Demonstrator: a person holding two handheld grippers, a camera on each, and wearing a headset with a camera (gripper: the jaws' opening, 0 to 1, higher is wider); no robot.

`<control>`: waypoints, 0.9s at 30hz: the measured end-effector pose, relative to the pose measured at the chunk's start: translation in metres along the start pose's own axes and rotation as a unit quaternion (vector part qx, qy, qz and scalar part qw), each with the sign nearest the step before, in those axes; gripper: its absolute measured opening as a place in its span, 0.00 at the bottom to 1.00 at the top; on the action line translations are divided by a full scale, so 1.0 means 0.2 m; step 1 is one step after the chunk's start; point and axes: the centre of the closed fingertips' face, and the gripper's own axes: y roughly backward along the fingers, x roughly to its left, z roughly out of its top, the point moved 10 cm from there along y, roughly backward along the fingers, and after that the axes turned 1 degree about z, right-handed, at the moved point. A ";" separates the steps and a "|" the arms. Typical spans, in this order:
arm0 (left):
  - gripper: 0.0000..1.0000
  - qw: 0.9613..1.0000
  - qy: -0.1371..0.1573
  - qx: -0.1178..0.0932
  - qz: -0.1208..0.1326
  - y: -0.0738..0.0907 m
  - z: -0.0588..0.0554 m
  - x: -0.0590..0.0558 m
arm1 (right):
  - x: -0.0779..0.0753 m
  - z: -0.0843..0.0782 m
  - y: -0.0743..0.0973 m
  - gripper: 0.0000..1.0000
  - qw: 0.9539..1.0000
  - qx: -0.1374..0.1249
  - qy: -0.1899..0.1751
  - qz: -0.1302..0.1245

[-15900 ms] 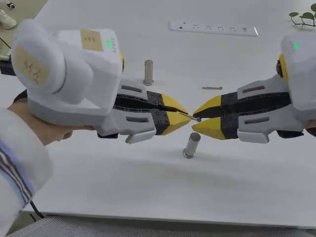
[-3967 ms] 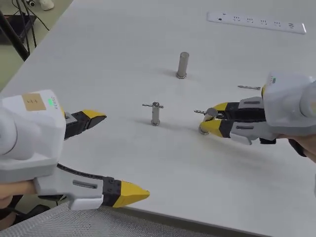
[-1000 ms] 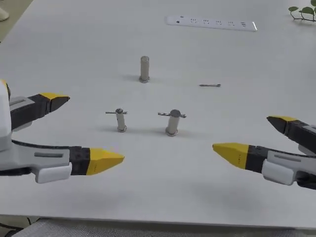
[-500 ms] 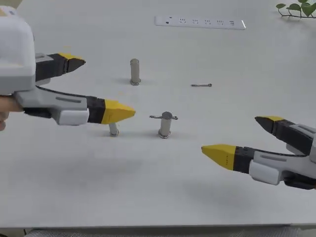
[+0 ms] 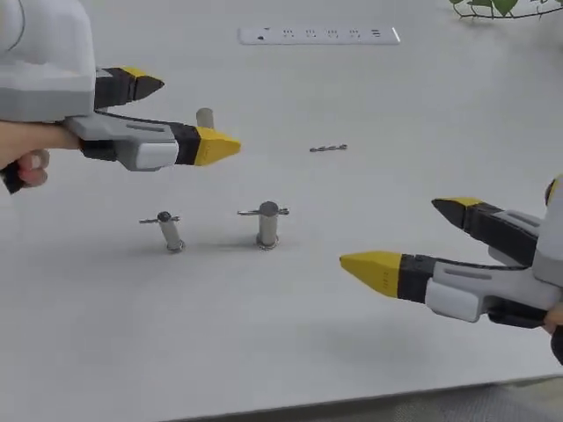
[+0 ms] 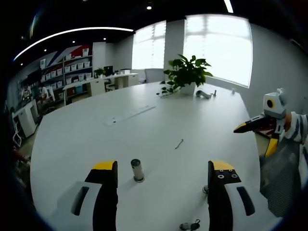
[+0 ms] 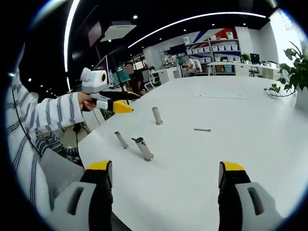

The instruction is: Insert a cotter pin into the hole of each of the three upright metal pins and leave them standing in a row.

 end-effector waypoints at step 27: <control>0.40 0.998 -0.006 0.062 -0.003 -0.30 -0.12 0.14 | -0.04 -0.05 0.02 0.88 0.999 0.022 -0.018 -0.031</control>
